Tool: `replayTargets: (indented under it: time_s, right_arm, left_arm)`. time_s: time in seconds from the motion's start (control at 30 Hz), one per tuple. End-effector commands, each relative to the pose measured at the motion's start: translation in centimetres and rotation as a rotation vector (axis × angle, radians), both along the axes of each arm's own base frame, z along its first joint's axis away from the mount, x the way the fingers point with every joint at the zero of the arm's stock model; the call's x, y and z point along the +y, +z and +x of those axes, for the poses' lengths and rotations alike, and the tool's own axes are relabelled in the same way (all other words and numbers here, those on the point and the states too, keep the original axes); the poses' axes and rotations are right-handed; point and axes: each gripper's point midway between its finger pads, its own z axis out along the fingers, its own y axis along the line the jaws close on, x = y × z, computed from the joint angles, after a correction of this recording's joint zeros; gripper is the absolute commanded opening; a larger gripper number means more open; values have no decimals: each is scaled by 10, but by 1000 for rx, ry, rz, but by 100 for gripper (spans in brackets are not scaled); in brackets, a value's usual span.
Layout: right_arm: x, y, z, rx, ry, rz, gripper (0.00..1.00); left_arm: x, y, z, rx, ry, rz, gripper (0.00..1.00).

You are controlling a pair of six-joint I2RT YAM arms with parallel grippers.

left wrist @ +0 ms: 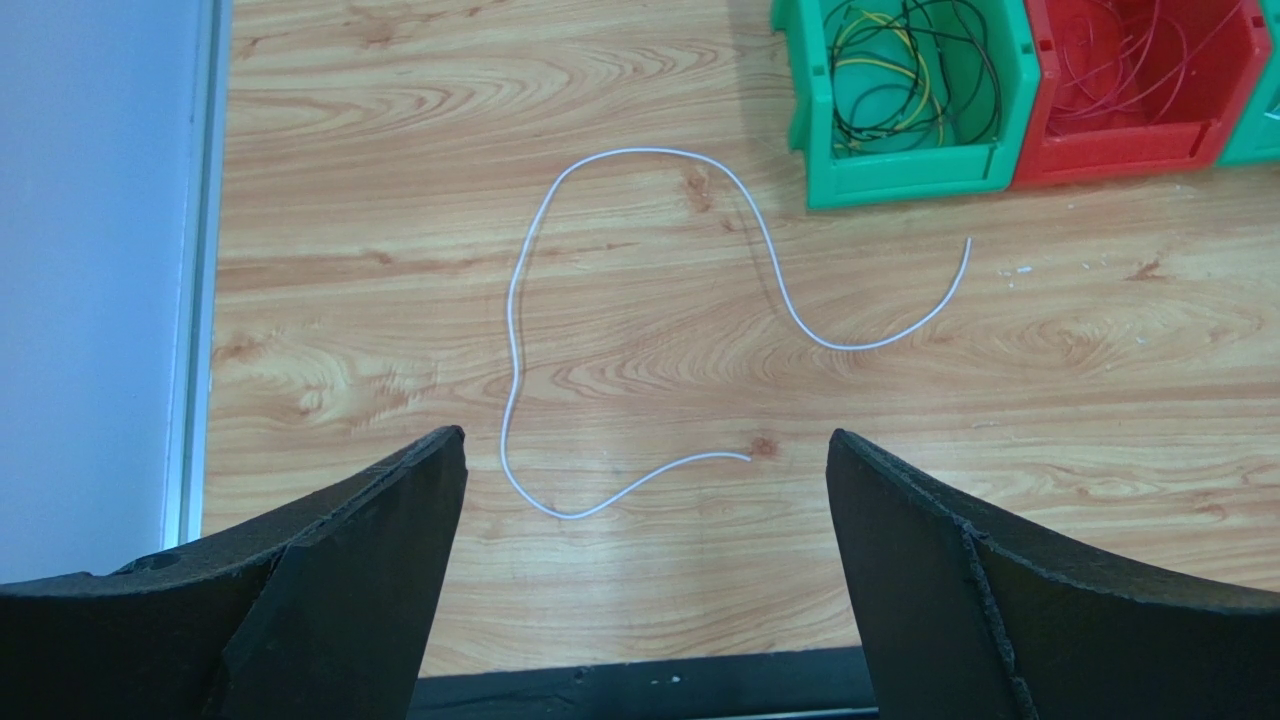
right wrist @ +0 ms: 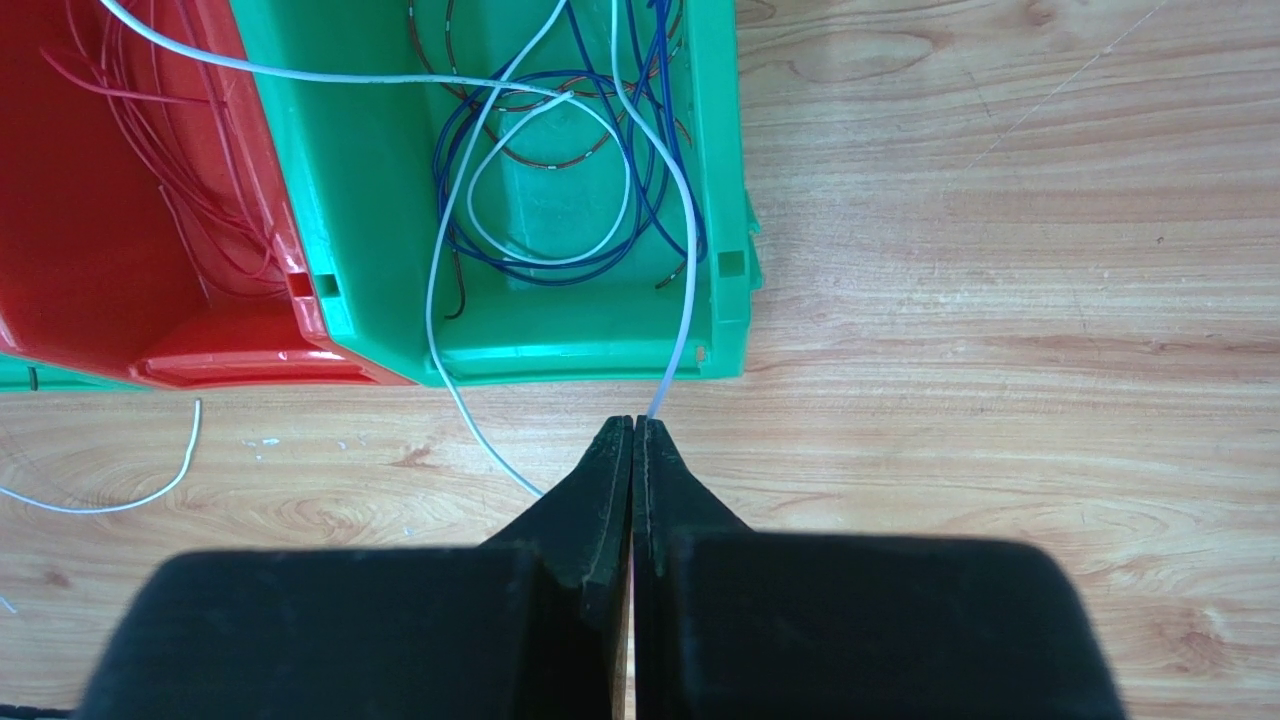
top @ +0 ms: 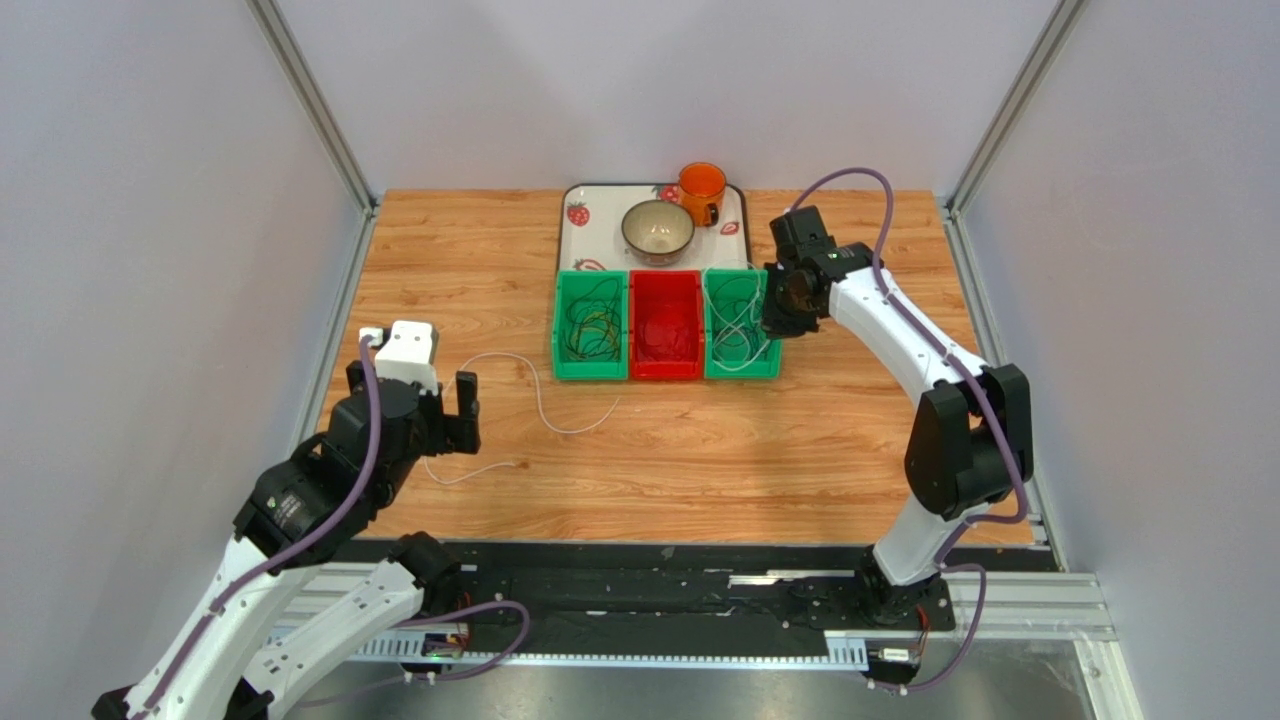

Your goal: Untangle the cables

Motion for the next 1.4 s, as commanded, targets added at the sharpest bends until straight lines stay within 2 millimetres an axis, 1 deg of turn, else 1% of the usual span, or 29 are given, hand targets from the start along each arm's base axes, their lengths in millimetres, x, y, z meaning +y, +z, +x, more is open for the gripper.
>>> replayTargets:
  time_s: [0.0,0.2,0.23,0.33,0.4,0.43,0.53,0.63,0.67,0.77,0.8,0.83,0.87,0.9,0.93,0.97,1.0,1.03,1.07,1.1,1.13,1.17,1.2,1.23,1.27,1.3,1.33,1.37]
  right_arm:
    - [8,9,19,-56,-3,22,0]
    - [10,5,32,-71,-2,15,0]
    - [11,1,34,-68,1,14,0]
    - [13,-2,45,-86,4,15,0]
    - [18,2,55,-125,23,26,0]
    - [19,0,58,-123,27,27,0]
    - [21,17,66,-153,39,30,0]
    - [20,40,66,-193,40,37,0]
    - [21,50,65,-215,43,42,0]
    - [24,69,63,-244,46,77,0]
    - [30,72,62,-247,63,105,0]
    - [32,77,66,-265,63,113,0]
    - [42,80,68,-270,80,159,0]
    - [50,73,71,-250,96,179,0]
    - [57,81,78,-266,103,198,0]
    - [62,79,82,-258,99,215,0]
    - [70,66,89,-225,111,236,0]
    - [76,78,97,-242,118,258,0]
    - [82,80,101,-237,119,275,0]
    - [88,74,105,-217,126,290,0]
    - [94,76,108,-221,132,304,0]
    - [100,87,114,-248,137,324,0]
    - [104,86,116,-245,139,342,0]
    - [107,76,122,-226,130,344,0]
    - [108,77,126,-225,130,349,0]
    - [109,70,128,-209,120,343,0]
    - [108,56,127,-175,110,327,0]
    - [107,50,127,-165,109,319,0]
  left_arm:
    - [-2,4,4,-21,-11,2,98]
    - [-2,4,4,-20,-10,2,98]
    - [-2,4,4,-21,-10,2,98]
    - [-2,4,4,-19,-11,4,98]
    - [-2,4,4,-20,-10,3,98]
    - [-2,4,4,-21,-11,2,98]
    - [-2,4,3,-21,-10,1,98]
    - [-2,4,3,-20,-9,2,98]
    - [-2,4,3,-23,-9,1,98]
    - [-2,4,3,-23,-9,0,98]
    - [-2,4,3,-22,-10,0,98]
    - [-2,4,4,-21,-11,2,98]
    - [-2,4,4,-20,-11,3,98]
    - [-2,4,4,-19,-9,3,98]
    - [-1,4,4,-19,-8,3,98]
    - [-1,4,4,-20,-6,4,98]
    - [-1,4,3,-22,-7,1,98]
    - [-2,4,4,-22,-7,1,98]
    - [-1,4,3,-22,-6,1,98]
    - [-1,5,3,-24,-6,0,98]
    - [-1,4,4,-21,-5,0,98]
    - [-1,4,4,-21,-6,2,98]
    - [-1,4,3,-21,-6,0,98]
    - [-2,4,4,-20,-7,2,98]
    - [-1,4,3,-21,-7,2,98]
    - [-1,4,3,-21,-7,2,98]
    - [-1,4,4,-21,-6,2,98]
    - [-1,5,3,-24,-6,0,98]
